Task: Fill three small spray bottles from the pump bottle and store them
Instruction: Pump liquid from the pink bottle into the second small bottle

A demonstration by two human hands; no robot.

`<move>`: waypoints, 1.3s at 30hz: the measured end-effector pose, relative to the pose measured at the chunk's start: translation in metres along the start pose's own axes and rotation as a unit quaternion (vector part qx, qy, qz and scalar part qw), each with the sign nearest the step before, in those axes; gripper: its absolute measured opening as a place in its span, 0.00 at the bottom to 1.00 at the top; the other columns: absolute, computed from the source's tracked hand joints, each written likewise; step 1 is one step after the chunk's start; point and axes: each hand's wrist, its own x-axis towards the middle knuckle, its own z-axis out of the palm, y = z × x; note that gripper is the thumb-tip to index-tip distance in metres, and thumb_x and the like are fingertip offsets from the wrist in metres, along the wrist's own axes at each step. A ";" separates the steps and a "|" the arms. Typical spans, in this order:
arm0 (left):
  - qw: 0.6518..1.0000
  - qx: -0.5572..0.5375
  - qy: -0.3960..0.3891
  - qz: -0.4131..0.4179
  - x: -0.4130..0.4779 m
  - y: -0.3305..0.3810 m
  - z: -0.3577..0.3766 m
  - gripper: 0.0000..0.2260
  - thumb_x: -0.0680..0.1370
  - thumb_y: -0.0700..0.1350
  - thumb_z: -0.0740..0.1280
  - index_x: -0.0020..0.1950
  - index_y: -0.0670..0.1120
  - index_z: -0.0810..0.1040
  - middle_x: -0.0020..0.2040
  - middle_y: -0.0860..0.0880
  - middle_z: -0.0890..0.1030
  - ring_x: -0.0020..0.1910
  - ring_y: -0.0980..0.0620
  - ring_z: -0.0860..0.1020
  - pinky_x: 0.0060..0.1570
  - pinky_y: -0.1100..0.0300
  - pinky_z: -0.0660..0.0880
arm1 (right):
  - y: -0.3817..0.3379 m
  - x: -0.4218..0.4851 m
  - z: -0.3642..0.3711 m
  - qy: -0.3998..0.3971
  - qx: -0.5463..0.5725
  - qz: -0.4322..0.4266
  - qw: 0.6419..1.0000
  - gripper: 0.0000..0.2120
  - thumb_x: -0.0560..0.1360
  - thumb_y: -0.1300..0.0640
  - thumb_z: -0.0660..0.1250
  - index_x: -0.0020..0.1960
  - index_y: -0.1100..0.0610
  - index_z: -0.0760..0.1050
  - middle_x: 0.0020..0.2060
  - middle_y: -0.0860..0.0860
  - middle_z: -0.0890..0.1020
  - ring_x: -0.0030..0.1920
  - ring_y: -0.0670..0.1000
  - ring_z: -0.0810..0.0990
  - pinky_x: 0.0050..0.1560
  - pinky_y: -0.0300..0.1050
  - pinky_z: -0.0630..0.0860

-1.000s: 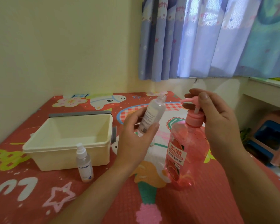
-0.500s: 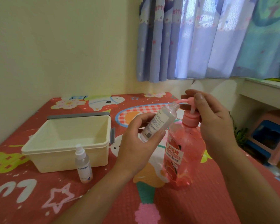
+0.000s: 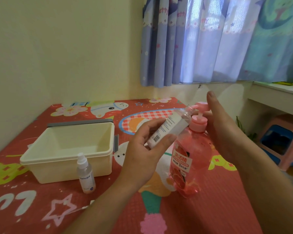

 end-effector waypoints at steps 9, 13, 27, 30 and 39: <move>1.000 0.001 0.019 -0.021 0.004 0.001 0.000 0.19 0.69 0.54 0.71 0.60 0.53 0.80 0.57 0.56 0.82 0.57 0.58 0.80 0.55 0.62 0.76 | -0.005 0.009 -0.007 -0.101 0.005 0.022 0.995 0.35 0.70 0.29 0.57 0.43 0.58 0.87 0.46 0.60 0.87 0.48 0.59 0.86 0.56 0.52 0.79; 0.999 0.002 0.027 -0.023 0.004 0.003 0.000 0.20 0.69 0.54 0.71 0.60 0.53 0.80 0.56 0.57 0.82 0.56 0.60 0.80 0.53 0.65 0.76 | 0.003 0.008 0.005 -0.004 -0.034 -0.015 0.999 0.34 0.76 0.29 0.55 0.36 0.56 0.82 0.34 0.57 0.84 0.38 0.56 0.79 0.48 0.51 0.75; 0.999 -0.012 0.012 -0.029 0.007 0.016 -0.005 0.18 0.69 0.52 0.69 0.58 0.53 0.79 0.46 0.68 0.82 0.46 0.68 0.80 0.43 0.74 0.74 | 0.000 0.010 0.006 -0.072 0.002 0.003 0.997 0.35 0.76 0.30 0.55 0.44 0.59 0.85 0.42 0.61 0.87 0.45 0.60 0.85 0.52 0.52 0.79; 0.998 -0.020 0.031 -0.051 0.005 0.011 -0.004 0.16 0.68 0.56 0.71 0.55 0.57 0.78 0.47 0.63 0.83 0.47 0.61 0.81 0.43 0.68 0.77 | 0.001 0.008 0.012 -0.037 -0.014 -0.025 0.999 0.34 0.77 0.31 0.54 0.36 0.58 0.82 0.32 0.59 0.83 0.33 0.54 0.80 0.45 0.50 0.75; 0.994 -0.052 0.054 -0.079 0.003 0.011 0.001 0.15 0.68 0.59 0.68 0.52 0.57 0.78 0.49 0.58 0.81 0.47 0.59 0.82 0.41 0.65 0.78 | 0.000 0.006 0.019 0.010 -0.011 -0.023 1.000 0.31 0.79 0.37 0.53 0.33 0.58 0.77 0.27 0.57 0.79 0.26 0.49 0.74 0.36 0.47 0.69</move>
